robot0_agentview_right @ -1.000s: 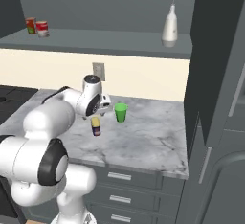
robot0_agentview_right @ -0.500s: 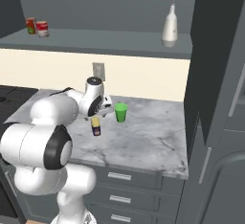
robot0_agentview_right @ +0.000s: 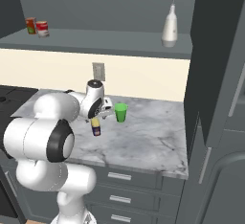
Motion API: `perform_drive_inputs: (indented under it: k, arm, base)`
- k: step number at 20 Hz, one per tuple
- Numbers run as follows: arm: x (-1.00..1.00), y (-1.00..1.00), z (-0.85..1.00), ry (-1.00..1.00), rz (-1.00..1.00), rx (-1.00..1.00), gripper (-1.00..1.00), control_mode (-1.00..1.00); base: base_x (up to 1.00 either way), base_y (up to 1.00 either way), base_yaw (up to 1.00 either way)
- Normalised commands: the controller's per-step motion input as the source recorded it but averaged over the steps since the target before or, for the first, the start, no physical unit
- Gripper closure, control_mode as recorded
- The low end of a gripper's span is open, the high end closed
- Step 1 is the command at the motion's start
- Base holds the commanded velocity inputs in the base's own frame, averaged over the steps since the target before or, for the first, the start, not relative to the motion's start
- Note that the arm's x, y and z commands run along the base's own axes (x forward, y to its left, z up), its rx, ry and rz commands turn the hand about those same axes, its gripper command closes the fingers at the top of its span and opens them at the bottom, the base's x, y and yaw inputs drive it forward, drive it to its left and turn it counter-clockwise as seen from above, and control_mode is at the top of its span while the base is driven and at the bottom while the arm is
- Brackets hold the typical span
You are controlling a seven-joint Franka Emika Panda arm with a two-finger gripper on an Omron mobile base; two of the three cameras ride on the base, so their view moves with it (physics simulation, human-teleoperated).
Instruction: Pick the cans from the counter and place them in their designated side in the cabinet.
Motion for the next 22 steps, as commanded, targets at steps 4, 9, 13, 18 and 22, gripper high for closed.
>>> perform_drive_inputs:
  k: [4, 9, 13, 18, 22]
  arm:
    - [0.0, 0.1, -0.18, 0.0, 0.0, 0.0, -1.0, -1.0]
    - [0.0, 0.04, -0.18, 0.0, 0.0, 0.0, -1.0, -1.0]
    - [0.07, 0.0, -0.21, 0.0, 0.0, 0.0, -1.0, -1.0]
    - [0.15, 0.0, -0.25, 0.0, 0.0, 0.0, -1.0, -1.0]
    - [0.15, 0.0, -0.29, 0.0, 0.0, 0.0, -1.0, -1.0]
  base:
    - [0.0, 0.0, 0.0]
    - [0.0, 0.0, 0.0]
    - [0.0, 0.0, 0.0]
    - [0.0, 0.0, 0.0]
    - [0.0, 0.0, 0.0]
